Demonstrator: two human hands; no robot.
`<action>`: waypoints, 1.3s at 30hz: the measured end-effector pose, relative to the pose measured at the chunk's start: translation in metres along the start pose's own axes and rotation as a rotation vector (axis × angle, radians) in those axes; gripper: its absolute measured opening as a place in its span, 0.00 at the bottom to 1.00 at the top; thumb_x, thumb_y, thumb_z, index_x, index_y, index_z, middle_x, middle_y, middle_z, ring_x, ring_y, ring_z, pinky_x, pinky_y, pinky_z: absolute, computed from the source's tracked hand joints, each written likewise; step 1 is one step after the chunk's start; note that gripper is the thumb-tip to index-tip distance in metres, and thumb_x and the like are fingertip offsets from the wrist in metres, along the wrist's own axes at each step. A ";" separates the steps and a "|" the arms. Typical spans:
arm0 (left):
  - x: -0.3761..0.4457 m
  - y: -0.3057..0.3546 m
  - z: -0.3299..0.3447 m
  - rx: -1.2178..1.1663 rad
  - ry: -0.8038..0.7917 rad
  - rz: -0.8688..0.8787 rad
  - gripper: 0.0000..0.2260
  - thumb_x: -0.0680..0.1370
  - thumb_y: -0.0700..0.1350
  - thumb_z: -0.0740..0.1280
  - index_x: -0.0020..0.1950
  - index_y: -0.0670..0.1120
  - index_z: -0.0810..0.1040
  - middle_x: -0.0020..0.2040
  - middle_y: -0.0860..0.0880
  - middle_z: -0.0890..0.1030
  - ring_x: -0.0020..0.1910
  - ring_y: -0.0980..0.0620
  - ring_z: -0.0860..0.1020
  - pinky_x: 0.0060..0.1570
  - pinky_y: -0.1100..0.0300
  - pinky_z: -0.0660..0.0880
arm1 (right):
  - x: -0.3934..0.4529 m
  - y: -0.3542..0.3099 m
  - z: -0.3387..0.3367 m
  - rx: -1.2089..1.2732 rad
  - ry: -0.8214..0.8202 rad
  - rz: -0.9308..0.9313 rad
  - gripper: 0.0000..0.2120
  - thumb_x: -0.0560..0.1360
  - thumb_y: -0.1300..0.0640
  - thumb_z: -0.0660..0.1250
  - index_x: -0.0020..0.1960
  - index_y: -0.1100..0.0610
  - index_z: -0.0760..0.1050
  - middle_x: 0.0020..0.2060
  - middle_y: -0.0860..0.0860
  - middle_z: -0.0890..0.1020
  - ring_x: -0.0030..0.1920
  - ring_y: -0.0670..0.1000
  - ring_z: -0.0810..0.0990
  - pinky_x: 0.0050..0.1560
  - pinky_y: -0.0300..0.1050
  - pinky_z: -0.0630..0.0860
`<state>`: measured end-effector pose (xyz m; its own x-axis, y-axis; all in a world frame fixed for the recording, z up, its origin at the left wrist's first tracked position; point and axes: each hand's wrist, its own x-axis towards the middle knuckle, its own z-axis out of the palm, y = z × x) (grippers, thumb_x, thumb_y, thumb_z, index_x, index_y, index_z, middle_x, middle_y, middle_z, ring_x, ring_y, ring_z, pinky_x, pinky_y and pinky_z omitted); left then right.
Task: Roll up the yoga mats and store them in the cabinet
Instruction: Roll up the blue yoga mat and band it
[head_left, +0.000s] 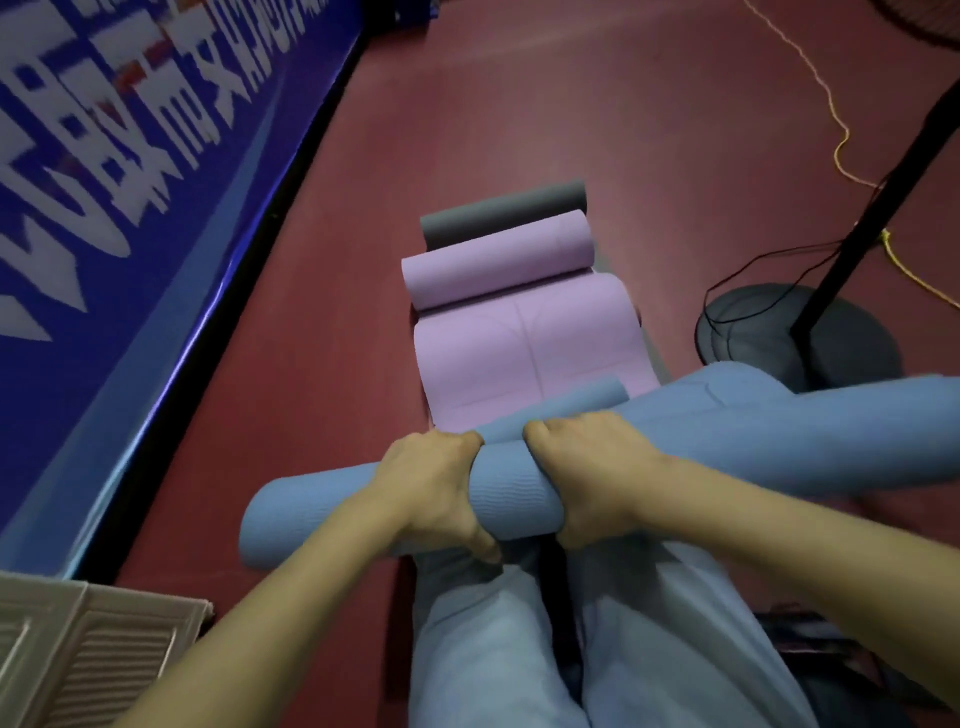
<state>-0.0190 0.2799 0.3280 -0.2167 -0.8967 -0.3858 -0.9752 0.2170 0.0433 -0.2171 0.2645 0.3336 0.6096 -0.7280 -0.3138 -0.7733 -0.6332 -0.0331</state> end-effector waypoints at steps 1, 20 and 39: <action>-0.001 0.002 0.003 -0.018 0.034 -0.015 0.42 0.50 0.72 0.76 0.59 0.56 0.72 0.50 0.58 0.80 0.48 0.50 0.80 0.46 0.53 0.77 | 0.007 0.006 -0.010 0.017 -0.059 0.011 0.35 0.55 0.40 0.81 0.54 0.52 0.69 0.48 0.50 0.80 0.44 0.55 0.81 0.40 0.47 0.73; 0.018 -0.009 0.020 0.034 0.253 -0.013 0.49 0.48 0.70 0.80 0.64 0.53 0.71 0.54 0.56 0.78 0.52 0.51 0.79 0.48 0.57 0.72 | 0.044 0.030 -0.009 0.002 -0.049 -0.026 0.39 0.55 0.37 0.82 0.58 0.52 0.71 0.47 0.49 0.78 0.42 0.55 0.79 0.41 0.47 0.74; 0.020 -0.003 0.002 0.075 0.184 0.075 0.42 0.49 0.67 0.75 0.62 0.57 0.72 0.51 0.59 0.80 0.48 0.50 0.80 0.42 0.55 0.75 | -0.008 0.015 -0.009 -0.099 0.096 0.121 0.40 0.61 0.48 0.82 0.64 0.57 0.64 0.45 0.51 0.75 0.37 0.54 0.70 0.39 0.47 0.69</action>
<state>-0.0199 0.2620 0.3179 -0.2997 -0.9308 -0.2093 -0.9515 0.3076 -0.0058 -0.2322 0.2585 0.3443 0.5308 -0.8190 -0.2179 -0.8236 -0.5591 0.0949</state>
